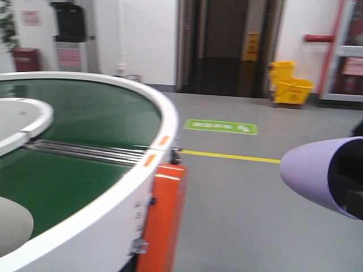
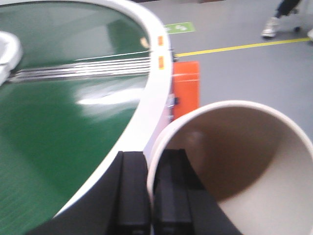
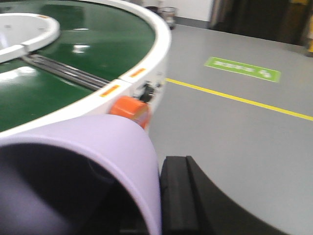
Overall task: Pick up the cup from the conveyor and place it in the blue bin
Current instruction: 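Drive the base away from the conveyor to the blue bin cart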
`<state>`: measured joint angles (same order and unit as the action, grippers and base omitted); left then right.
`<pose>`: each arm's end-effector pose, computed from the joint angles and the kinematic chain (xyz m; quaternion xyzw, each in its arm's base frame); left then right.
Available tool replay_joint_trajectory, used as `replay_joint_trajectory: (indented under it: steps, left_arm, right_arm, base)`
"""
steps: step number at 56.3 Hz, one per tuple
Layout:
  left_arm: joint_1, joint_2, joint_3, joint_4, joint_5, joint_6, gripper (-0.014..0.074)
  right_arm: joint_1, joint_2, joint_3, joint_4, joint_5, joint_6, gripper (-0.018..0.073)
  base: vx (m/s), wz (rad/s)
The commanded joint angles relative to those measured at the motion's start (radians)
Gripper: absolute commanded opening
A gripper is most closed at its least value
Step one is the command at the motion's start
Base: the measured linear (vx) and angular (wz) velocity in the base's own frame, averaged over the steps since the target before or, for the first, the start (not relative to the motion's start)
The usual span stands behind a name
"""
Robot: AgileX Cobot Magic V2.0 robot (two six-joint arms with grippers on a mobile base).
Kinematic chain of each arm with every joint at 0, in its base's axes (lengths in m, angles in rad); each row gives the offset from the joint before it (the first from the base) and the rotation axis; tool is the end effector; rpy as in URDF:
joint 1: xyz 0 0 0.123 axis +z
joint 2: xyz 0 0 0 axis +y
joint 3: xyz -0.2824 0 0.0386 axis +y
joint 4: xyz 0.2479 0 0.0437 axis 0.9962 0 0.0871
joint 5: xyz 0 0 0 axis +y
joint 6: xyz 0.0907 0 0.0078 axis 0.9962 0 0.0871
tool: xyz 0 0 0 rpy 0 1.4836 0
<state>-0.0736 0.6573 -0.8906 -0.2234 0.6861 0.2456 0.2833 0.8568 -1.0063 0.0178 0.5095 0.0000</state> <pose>0.1144 -0.0213 0.3946 0.0995 0.8133 -0.0583 0.5704 0.1635 0.0484 0.4172 -0.1089 0.7892 0.0934 0.5972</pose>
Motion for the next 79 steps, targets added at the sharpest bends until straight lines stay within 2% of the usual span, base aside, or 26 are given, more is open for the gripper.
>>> replay_joint_trajectory:
  steps: [1, 22, 49, 79]
  left_arm:
    - [-0.007, 0.002, -0.029, -0.022, -0.081, -0.002, -0.0006]
    - [-0.007, 0.002, -0.029, -0.022, -0.081, -0.002, -0.0006]
    - [-0.007, 0.002, -0.029, -0.022, -0.081, -0.002, -0.0006]
    - [-0.007, 0.002, -0.029, -0.022, -0.081, -0.002, -0.0006]
  right_arm:
    - [0.000, -0.011, -0.028, -0.004, -0.091, 0.000, -0.0009]
    - [0.000, -0.014, -0.028, -0.004, -0.092, 0.000, -0.0009]
    - [0.000, -0.014, -0.028, -0.004, -0.092, 0.000, -0.0009]
    - [0.000, -0.014, -0.028, -0.004, -0.092, 0.000, -0.0009]
  base:
    - [-0.04, -0.79]
    - [0.02, -0.74]
    - [0.15, -0.47]
    - [0.26, -0.21]
